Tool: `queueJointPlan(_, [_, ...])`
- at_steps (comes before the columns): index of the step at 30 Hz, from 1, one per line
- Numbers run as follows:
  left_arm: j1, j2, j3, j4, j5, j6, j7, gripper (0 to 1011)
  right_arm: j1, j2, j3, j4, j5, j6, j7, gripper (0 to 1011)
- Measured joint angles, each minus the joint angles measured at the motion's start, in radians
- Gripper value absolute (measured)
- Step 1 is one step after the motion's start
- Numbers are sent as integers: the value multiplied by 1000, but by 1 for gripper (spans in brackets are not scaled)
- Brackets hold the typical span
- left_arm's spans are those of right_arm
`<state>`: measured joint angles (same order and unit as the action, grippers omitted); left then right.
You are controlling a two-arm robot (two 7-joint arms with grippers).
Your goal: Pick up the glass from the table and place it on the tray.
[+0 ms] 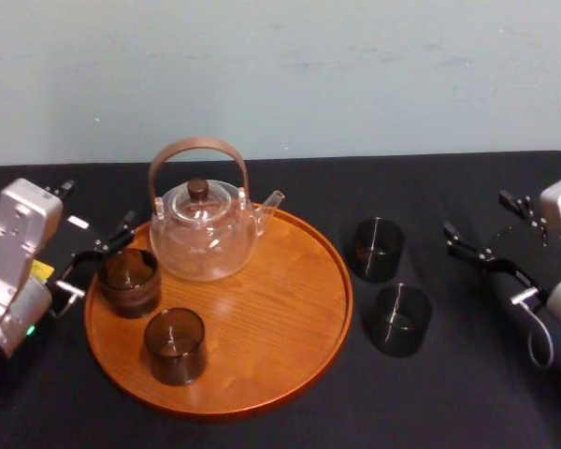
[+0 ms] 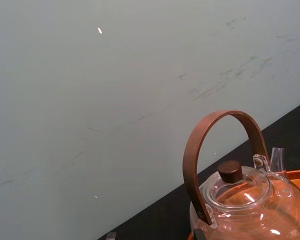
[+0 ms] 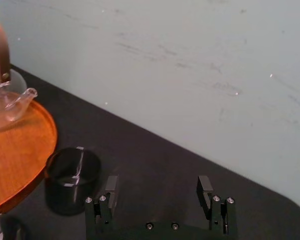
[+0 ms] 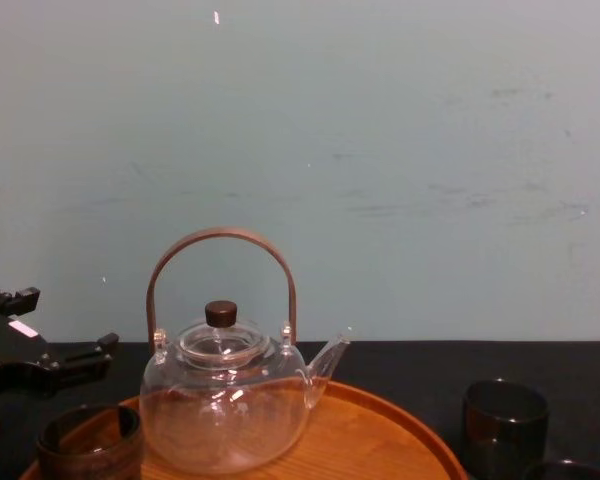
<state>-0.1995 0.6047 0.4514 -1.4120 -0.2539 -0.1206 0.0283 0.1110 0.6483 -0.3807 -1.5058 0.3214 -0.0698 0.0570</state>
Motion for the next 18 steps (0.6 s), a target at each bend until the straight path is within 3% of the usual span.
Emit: queueJointPlan(18, [0, 0, 0, 0, 0, 0, 0, 1001, -173, 97, 108, -171, 115, 133, 112, 1002])
